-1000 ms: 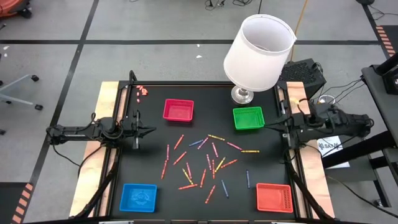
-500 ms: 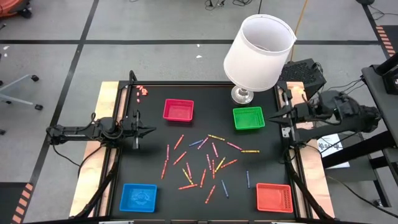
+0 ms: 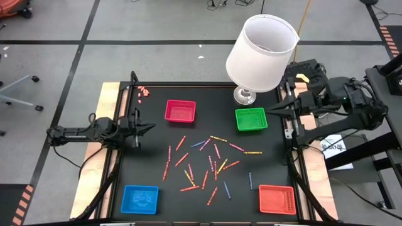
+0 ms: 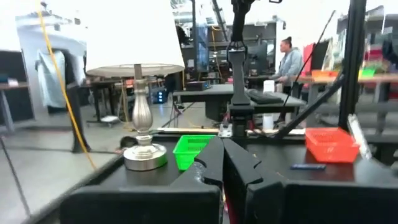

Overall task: Sort crayons
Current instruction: Put the red crayon into the green basket

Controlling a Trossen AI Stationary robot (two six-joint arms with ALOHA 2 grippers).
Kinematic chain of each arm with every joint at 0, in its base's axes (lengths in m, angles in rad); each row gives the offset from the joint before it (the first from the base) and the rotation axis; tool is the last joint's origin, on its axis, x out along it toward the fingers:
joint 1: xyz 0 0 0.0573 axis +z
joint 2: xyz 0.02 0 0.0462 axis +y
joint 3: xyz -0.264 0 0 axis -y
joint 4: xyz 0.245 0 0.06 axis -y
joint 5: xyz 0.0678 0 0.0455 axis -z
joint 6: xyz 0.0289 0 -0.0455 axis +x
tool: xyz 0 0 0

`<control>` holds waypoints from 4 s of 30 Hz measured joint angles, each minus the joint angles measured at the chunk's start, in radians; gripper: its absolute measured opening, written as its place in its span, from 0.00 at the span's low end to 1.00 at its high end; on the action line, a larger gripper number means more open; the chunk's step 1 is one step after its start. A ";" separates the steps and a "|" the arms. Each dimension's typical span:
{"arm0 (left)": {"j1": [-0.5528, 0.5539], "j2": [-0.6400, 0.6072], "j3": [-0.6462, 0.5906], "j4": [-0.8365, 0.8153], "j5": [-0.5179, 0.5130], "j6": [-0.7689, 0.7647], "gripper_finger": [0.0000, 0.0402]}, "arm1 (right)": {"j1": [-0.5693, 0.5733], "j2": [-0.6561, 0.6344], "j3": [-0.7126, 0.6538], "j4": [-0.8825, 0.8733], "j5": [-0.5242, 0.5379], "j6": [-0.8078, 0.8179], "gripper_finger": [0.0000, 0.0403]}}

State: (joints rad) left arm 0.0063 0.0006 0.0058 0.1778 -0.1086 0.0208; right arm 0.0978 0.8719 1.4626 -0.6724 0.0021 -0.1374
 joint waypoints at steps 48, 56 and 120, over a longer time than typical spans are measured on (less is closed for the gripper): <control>0.000 1.000 1.586 -0.654 0.109 -0.199 0.00 | 0.008 0.165 0.021 -0.185 0.076 0.442 0.00; 0.000 1.056 1.597 -0.757 0.111 -0.253 0.00 | 0.047 0.165 0.021 -0.306 0.075 0.522 0.00; -0.075 1.237 1.597 -1.163 0.160 -0.495 0.00 | 0.018 0.538 -0.378 -0.111 -0.004 0.586 0.14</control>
State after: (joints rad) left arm -0.0685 1.2373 1.6028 -0.9851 0.0513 -0.4743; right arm 0.1161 1.4101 1.0848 -0.7835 -0.0020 0.4484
